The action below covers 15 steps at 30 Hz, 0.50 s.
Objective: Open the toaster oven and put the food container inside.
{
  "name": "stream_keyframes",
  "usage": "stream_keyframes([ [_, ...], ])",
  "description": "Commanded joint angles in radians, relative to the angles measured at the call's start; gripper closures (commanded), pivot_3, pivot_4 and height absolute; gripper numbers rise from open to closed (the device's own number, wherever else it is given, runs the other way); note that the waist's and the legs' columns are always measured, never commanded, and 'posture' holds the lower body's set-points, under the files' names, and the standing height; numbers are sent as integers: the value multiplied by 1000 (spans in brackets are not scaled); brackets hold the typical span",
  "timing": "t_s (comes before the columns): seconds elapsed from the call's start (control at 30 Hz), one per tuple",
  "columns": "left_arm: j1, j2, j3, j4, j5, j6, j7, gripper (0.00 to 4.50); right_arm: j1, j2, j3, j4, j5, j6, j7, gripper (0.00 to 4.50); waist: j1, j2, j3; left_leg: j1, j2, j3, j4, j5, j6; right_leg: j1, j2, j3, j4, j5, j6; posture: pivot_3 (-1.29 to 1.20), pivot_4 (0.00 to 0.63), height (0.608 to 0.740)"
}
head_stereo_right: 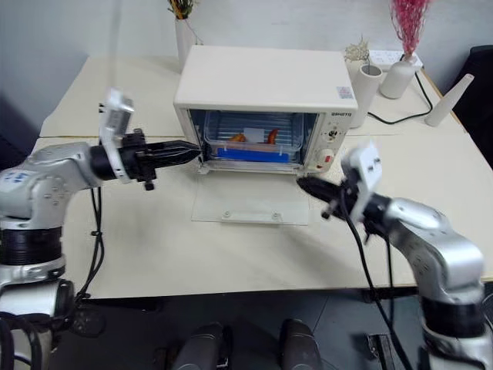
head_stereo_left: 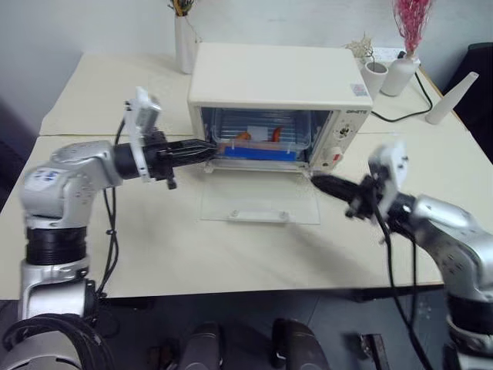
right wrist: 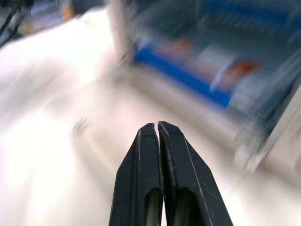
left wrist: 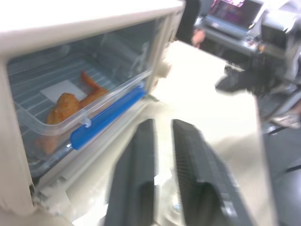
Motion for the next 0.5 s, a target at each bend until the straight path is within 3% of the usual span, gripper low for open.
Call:
stream_keyframes([
  [0.03,-2,113,71,-84,-129,93,-97,2719,161,-52,-103,-145,92,40,44,4399,1,0,0,1,0,0,-1,0,0,1,0,0,0,0,0,0,150,740],
  [0.17,18,230,68,-121,-164,98,-187,1557,279,10,-47,-142,-33,-12,-82,4399,-1,0,0,4,0,0,-2,0,0,2,0,2,0,0,0,0,150,740],
  [0.33,12,267,43,-128,-161,65,-211,21,286,143,66,-43,-176,-92,-208,4399,-3,0,0,4,0,2,-2,0,-1,1,0,4,1,0,-1,0,150,740],
  [0.5,-5,266,30,-138,-158,37,-206,21,230,232,148,67,-276,-171,-258,4399,-5,0,0,3,0,3,-2,0,-1,0,0,4,1,0,-1,0,150,740],
])
